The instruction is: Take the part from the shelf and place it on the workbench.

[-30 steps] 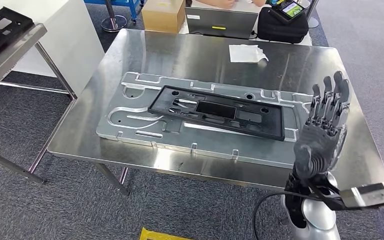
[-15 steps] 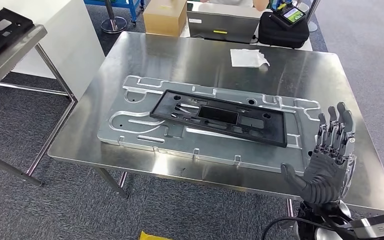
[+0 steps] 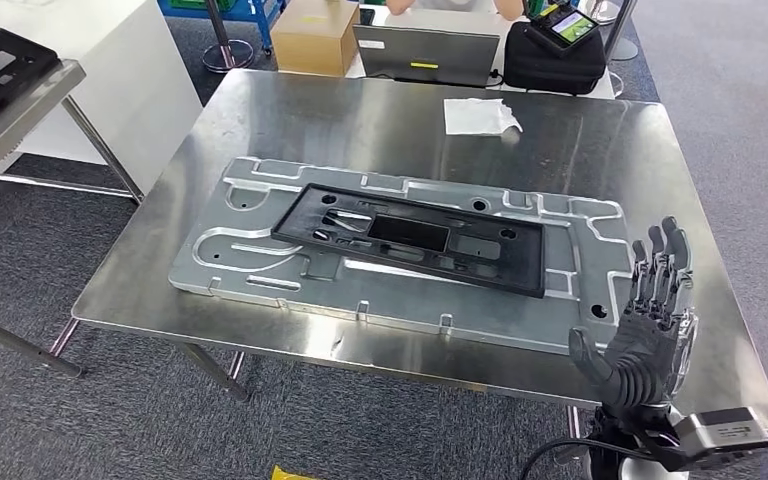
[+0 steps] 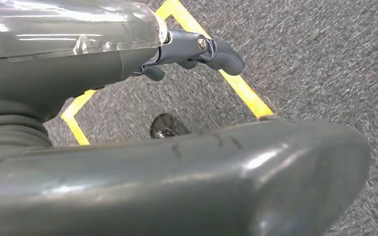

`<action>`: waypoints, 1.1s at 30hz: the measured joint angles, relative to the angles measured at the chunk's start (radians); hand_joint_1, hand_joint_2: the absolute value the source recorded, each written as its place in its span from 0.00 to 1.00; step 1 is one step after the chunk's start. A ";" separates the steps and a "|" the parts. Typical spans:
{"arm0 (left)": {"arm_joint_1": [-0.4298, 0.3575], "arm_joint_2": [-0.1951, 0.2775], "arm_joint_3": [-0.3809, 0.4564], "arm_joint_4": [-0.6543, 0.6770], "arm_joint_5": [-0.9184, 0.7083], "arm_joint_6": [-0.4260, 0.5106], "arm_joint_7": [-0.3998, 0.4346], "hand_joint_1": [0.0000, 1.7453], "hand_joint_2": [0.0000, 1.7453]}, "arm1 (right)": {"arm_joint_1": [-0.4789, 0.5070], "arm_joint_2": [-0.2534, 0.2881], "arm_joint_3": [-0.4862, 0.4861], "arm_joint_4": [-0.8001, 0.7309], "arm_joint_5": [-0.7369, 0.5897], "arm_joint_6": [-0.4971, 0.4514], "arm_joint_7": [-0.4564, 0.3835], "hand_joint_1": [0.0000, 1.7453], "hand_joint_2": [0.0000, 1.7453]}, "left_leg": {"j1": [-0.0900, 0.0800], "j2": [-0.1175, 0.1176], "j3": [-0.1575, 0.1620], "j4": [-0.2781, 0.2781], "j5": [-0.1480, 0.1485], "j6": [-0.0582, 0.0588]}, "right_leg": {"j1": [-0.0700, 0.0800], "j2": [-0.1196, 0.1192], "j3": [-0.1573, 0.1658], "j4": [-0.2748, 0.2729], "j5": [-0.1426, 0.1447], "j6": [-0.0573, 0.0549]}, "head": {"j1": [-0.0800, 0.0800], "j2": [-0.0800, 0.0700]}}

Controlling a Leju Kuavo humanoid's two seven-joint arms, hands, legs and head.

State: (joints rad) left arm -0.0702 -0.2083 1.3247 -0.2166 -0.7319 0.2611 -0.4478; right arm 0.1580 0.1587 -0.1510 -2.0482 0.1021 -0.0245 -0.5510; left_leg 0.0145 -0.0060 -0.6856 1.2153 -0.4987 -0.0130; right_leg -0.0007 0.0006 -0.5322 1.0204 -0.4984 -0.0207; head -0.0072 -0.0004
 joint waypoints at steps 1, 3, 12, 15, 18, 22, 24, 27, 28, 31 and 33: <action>-0.001 -0.002 0.004 0.000 0.005 0.003 -0.002 0.00 0.00 | 0.000 0.000 0.002 0.007 0.005 -0.007 0.000 0.00 0.00 | -0.005 0.000 0.036 -0.071 0.027 0.012 | 0.003 0.000 0.001 0.000 -0.002 0.000 | 0.000 0.000; -0.003 -0.007 0.012 -0.001 0.012 0.011 -0.006 0.00 0.00 | 0.000 0.000 0.008 0.024 0.010 -0.019 0.002 0.00 0.00 | -0.013 0.002 0.083 -0.167 0.059 0.027 | 0.006 0.000 0.001 0.001 -0.004 0.006 | 0.001 0.000; -0.006 -0.022 0.035 -0.001 0.025 0.017 -0.018 0.00 0.00 | -0.024 -0.025 0.035 0.091 0.054 -0.091 0.007 0.00 0.00 | -0.006 -0.002 0.067 -0.218 0.104 0.045 | -0.009 0.000 -0.087 0.233 -0.166 0.053 | 0.001 0.000; -0.006 -0.023 0.036 -0.001 0.028 0.014 -0.018 0.00 0.00 | -0.024 -0.036 0.040 0.102 0.070 -0.110 0.009 0.00 0.00 | -0.003 -0.021 0.044 -0.214 0.122 0.036 | -0.022 0.004 -0.031 0.177 -0.122 0.063 | 0.001 0.000; -0.008 -0.023 0.036 -0.001 0.029 0.014 -0.019 0.00 0.00 | -0.024 -0.042 0.049 0.108 0.079 -0.123 0.010 0.00 0.00 | -0.002 -0.045 0.024 -0.204 0.142 0.018 | -0.027 0.046 0.077 -0.006 -0.065 0.058 | 0.001 0.000; -0.005 -0.023 0.039 -0.001 0.031 0.015 -0.020 0.00 0.00 | -0.025 -0.043 0.057 0.114 0.081 -0.127 0.011 0.00 0.00 | -0.001 -0.063 0.009 -0.205 0.162 -0.008 | -0.021 0.035 0.067 -0.019 -0.044 0.026 | 0.001 0.000; -0.005 -0.023 0.041 -0.001 0.032 0.015 -0.020 0.00 0.00 | -0.026 -0.043 0.064 0.117 0.081 -0.127 0.011 0.00 0.00 | 0.002 -0.035 -0.014 -0.153 0.098 -0.016 | -0.023 0.011 0.048 -0.023 -0.023 0.005 | 0.001 0.000; -0.007 -0.023 0.043 -0.001 0.032 0.015 -0.020 0.00 0.00 | -0.025 -0.043 0.070 0.121 0.081 -0.127 0.012 0.00 0.00 | 0.006 -0.004 -0.056 0.036 -0.037 -0.027 | -0.015 -0.023 0.011 -0.021 0.005 -0.004 | 0.000 0.000; -0.007 -0.023 0.043 -0.001 0.032 0.016 -0.020 0.00 0.00 | -0.025 -0.043 0.072 0.123 0.081 -0.128 0.012 0.00 0.00 | 0.006 -0.002 -0.055 0.080 -0.044 -0.029 | -0.013 -0.036 -0.002 -0.019 0.014 -0.004 | 0.000 0.000; -0.008 -0.023 0.044 -0.001 0.035 0.018 -0.022 0.00 0.00 | -0.026 -0.043 0.077 0.128 0.082 -0.133 0.012 0.00 0.00 | 0.005 0.016 0.052 0.006 0.011 -0.024 | -0.007 -0.070 -0.038 -0.011 0.036 0.001 | 0.000 0.000; -0.011 -0.023 0.044 -0.001 0.039 0.022 -0.026 0.00 0.00 | -0.027 -0.043 0.081 0.130 0.085 -0.139 0.013 0.00 0.00 | -0.003 0.053 0.164 -0.143 0.007 -0.011 | -0.003 -0.090 -0.050 -0.004 0.046 0.009 | 0.001 0.000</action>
State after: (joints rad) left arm -0.0813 -0.2313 1.3690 -0.2180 -0.6928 0.2830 -0.4737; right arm 0.1311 0.1155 -0.0695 -1.9183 0.1866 -0.1631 -0.5382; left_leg 0.0115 0.0467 -0.5214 1.0728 -0.4922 -0.0240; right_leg -0.0038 -0.0893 -0.5821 1.0165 -0.4526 -0.0114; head -0.0065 -0.0003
